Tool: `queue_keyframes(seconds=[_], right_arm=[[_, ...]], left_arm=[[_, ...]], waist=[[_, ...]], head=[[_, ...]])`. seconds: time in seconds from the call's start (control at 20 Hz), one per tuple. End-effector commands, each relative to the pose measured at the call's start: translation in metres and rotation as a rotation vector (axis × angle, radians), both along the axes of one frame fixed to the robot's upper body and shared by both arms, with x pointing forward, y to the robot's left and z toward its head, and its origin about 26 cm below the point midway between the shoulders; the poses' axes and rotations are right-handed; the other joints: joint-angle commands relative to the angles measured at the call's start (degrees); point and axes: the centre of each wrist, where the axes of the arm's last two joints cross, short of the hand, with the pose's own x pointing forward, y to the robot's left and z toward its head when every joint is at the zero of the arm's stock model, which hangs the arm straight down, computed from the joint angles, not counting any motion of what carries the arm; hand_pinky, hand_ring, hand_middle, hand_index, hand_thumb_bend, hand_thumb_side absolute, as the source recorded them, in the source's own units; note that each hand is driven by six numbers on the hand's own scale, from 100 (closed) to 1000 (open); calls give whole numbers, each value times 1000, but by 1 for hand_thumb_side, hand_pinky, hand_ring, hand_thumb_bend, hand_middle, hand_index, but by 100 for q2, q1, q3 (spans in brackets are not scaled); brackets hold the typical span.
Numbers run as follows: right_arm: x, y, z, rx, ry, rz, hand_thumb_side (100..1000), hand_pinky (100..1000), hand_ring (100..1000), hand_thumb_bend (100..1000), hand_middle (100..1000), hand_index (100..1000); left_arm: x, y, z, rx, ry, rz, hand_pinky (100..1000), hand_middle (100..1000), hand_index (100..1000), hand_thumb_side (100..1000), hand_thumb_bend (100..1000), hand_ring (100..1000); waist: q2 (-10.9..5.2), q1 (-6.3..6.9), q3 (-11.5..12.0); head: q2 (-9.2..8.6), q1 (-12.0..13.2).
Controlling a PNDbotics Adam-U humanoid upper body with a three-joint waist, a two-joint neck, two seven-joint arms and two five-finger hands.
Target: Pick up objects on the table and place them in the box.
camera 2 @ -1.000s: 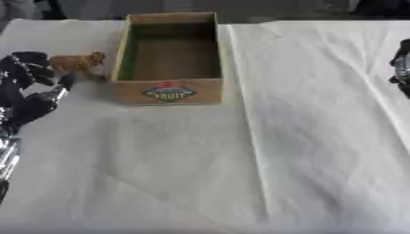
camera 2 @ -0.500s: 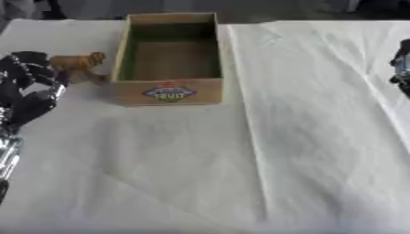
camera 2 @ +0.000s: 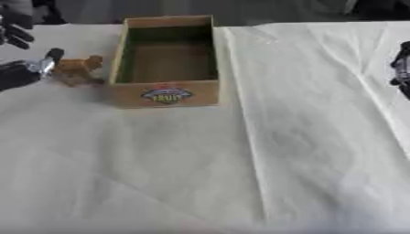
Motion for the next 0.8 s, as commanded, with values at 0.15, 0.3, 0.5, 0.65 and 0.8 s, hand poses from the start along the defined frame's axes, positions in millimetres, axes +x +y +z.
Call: queue_keyframes(seconds=[0.15,0.3,0.5,0.65,0.8], right_arm=[[-3,-4,10,-28,-21,8,354,425,582,100,659,795],[-3,-4,9,-34,-14,11,354,425,583,100,659,795],[-3,-5,8,-37,-8,13,354,425,583,100,659,796],[-3,-4,8,-38,-6,17,354,425,583,100,659,796],[-3,-4,8,-39,-6,18,354,425,583,100,659,796]], left_arm=[[19,26,34,330,128,79,618,619,722,100,601,608],[36,34,36,458,244,102,639,627,725,100,621,620],[57,40,25,529,380,110,653,633,728,100,614,628],[69,40,18,559,471,103,668,640,731,100,614,637],[77,39,14,582,526,105,675,645,735,100,615,633]], waist=[[-139,38,-46],[-168,61,-75],[-189,64,-109],[-193,56,-135],[-192,50,-152]], head=[[31,36],[45,40],[58,42],[57,48],[55,57]])
